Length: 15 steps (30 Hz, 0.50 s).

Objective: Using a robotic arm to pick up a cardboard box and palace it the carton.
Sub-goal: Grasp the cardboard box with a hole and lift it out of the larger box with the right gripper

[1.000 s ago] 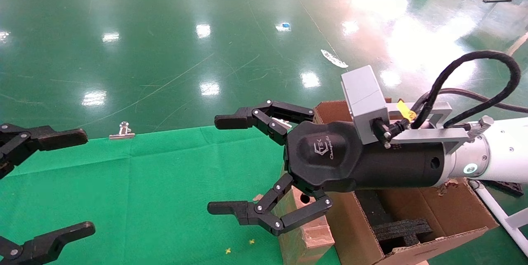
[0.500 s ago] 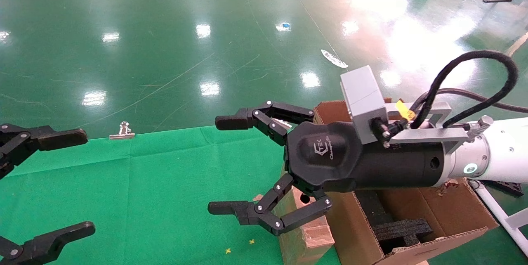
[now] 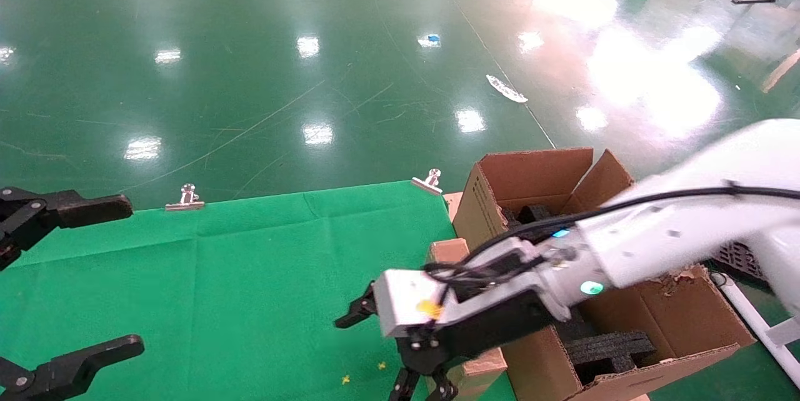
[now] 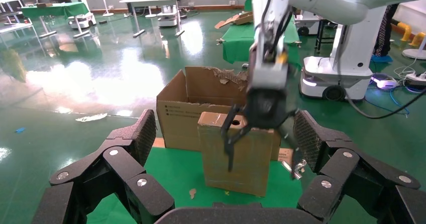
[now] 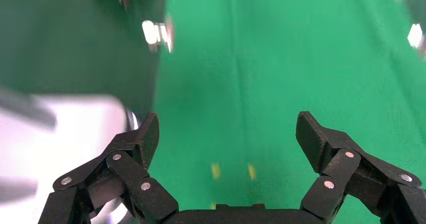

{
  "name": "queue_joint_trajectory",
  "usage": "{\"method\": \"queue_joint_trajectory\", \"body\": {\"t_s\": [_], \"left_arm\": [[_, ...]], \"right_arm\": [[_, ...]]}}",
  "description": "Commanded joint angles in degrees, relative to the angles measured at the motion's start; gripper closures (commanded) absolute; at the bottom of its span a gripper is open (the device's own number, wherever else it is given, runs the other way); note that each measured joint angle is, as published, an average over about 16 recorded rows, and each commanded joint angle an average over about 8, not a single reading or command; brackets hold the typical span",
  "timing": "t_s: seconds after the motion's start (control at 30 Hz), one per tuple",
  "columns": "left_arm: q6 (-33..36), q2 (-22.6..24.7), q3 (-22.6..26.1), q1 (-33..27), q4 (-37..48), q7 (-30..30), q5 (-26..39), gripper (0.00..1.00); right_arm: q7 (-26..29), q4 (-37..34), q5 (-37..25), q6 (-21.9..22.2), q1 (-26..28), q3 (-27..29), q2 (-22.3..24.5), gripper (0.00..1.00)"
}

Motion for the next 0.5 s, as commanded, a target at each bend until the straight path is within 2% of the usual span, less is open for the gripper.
{"method": "queue_joint_trajectory", "body": {"t_s": [0.03,0.17,0.5], "left_arm": [[0.0,0.0,0.01,0.0,0.0,0.0,-0.01,0.0],[-0.01,-0.01,0.03,-0.01,0.0,0.01,-0.02,0.0],[-0.03,-0.03,0.07,-0.02,0.0,0.04,-0.05,0.0]], "right_arm": [[1.38,0.11,-5.54,-0.43,2.85,-3.71,-1.5,0.0],[2.57,0.13,-7.9,-0.87,8.94,-8.4,-2.32,0.0],[6.81,0.07,-6.43,-1.59,26.62,-21.25,-0.61,0.0]]}}
